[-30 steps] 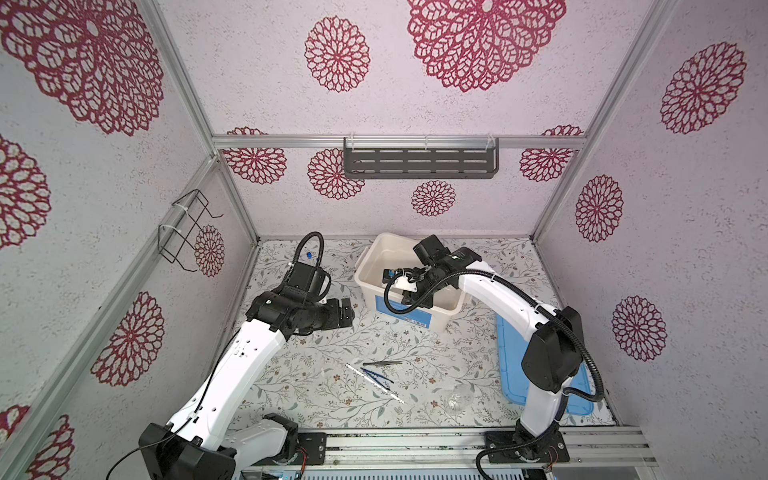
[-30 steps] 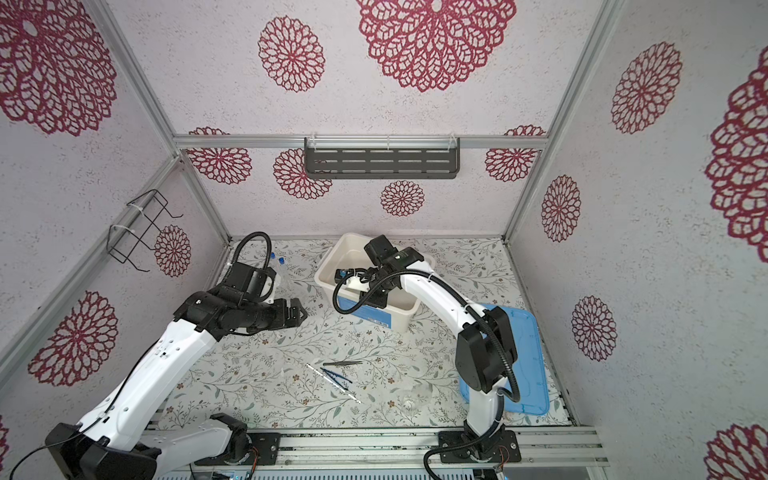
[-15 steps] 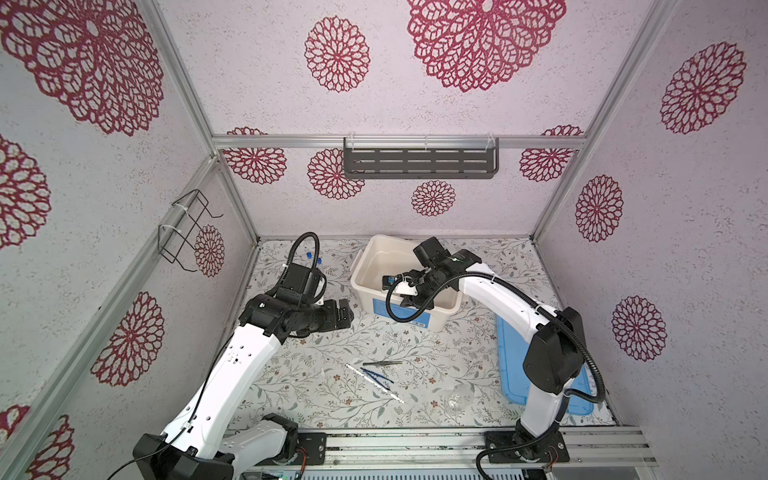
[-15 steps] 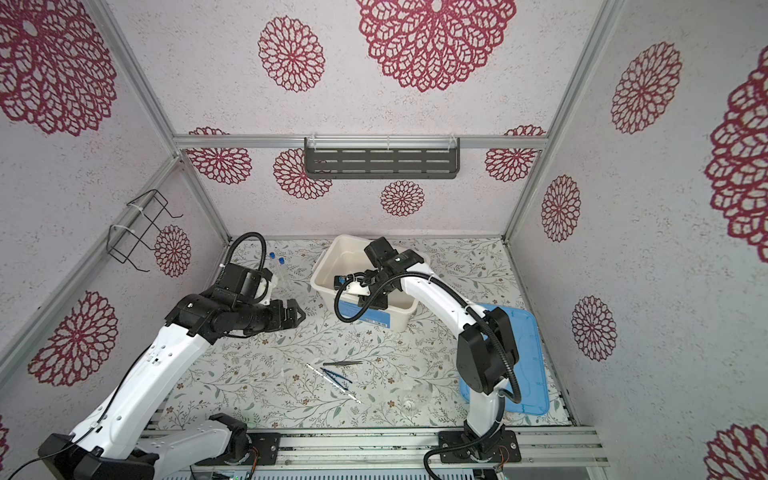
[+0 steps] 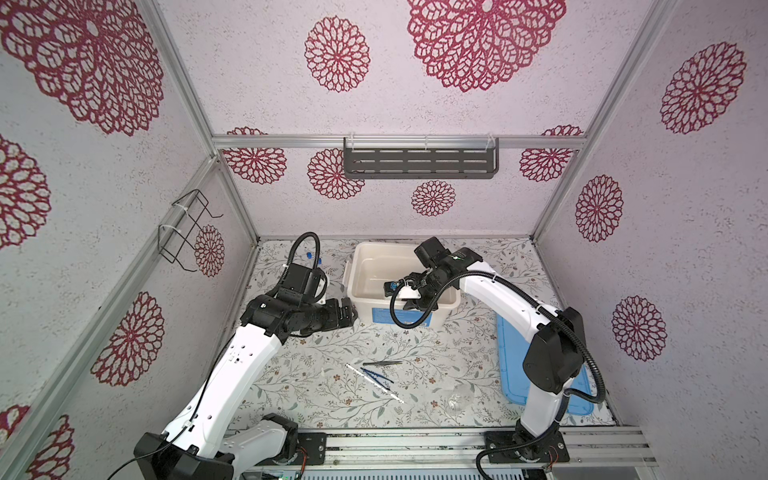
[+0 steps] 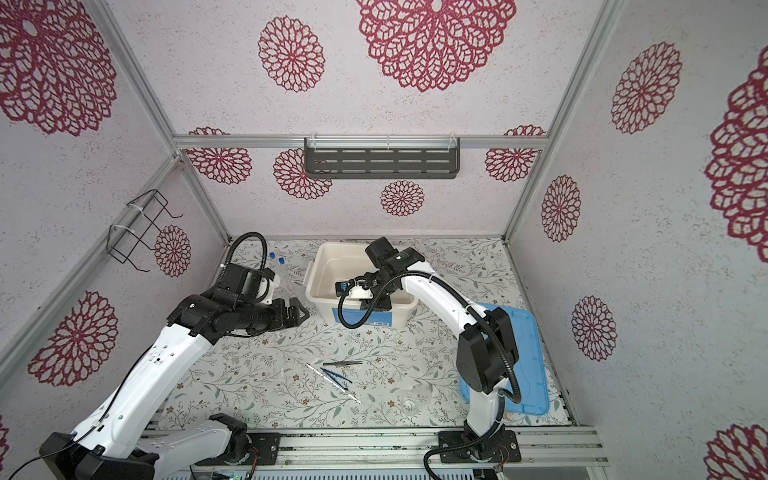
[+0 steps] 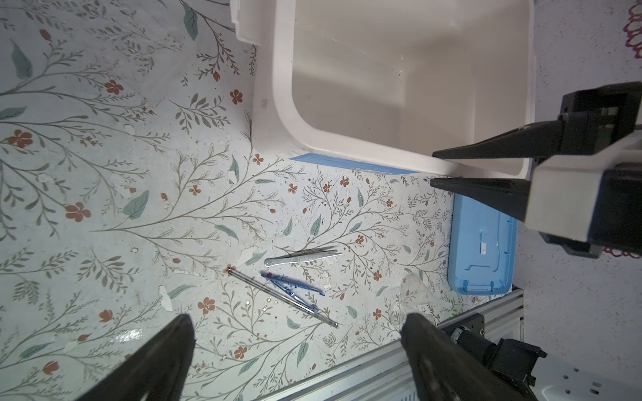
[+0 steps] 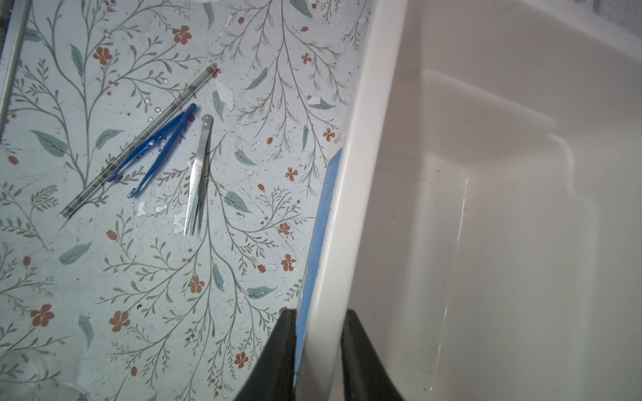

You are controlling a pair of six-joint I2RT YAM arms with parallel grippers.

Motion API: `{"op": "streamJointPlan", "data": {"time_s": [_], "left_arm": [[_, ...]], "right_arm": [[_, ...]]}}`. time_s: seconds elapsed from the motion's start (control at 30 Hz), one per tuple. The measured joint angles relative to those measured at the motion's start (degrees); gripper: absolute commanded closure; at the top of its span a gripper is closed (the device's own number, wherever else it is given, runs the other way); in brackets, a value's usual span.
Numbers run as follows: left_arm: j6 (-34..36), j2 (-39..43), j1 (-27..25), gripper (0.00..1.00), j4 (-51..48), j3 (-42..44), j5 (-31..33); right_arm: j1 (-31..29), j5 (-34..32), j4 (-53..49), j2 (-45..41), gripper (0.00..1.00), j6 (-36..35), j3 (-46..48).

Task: Organize the chemistry lab equipment

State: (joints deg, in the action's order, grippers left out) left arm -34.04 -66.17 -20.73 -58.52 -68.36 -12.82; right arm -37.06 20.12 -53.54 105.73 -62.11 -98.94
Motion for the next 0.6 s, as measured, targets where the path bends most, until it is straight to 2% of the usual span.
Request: {"op": "streamJointPlan", "data": {"time_s": [0.03, 0.1, 0.17, 0.27, 0.4, 0.53, 0.6], "left_arm": [[-0.1, 0.0, 0.0, 0.02, 0.2, 0.2, 0.0], [-0.3, 0.1, 0.0, 0.02, 1.0, 0.8, -0.2], [-0.7, 0.2, 0.0, 0.02, 1.5, 1.5, -0.2], [-1.3, 0.2, 0.0, 0.02, 2.4, 2.4, -0.2], [-1.6, 0.2, 0.0, 0.02, 3.3, 2.6, -0.2], [-1.6, 0.2, 0.0, 0.02, 4.2, 2.4, -0.2], [-1.6, 0.2, 0.0, 0.02, 4.6, 2.2, 0.0]], "right_arm": [[0.0, -0.1, -0.5, 0.2, 0.72, -0.3, -0.4], [0.0, -0.6, -1.3, 0.2, 0.60, -0.7, -0.5], [-0.3, -1.6, -2.5, 0.2, 0.59, -0.6, -0.5], [-0.8, -3.5, -4.5, 0.2, 0.50, 0.3, -1.0], [-2.5, -7.1, -6.3, -0.2, 0.48, 3.9, -3.4], [-7.3, -12.0, -7.0, -4.5, 0.47, 7.0, -4.3], [-9.9, -13.1, -7.1, -8.1, 0.42, 9.7, -4.3]]}}
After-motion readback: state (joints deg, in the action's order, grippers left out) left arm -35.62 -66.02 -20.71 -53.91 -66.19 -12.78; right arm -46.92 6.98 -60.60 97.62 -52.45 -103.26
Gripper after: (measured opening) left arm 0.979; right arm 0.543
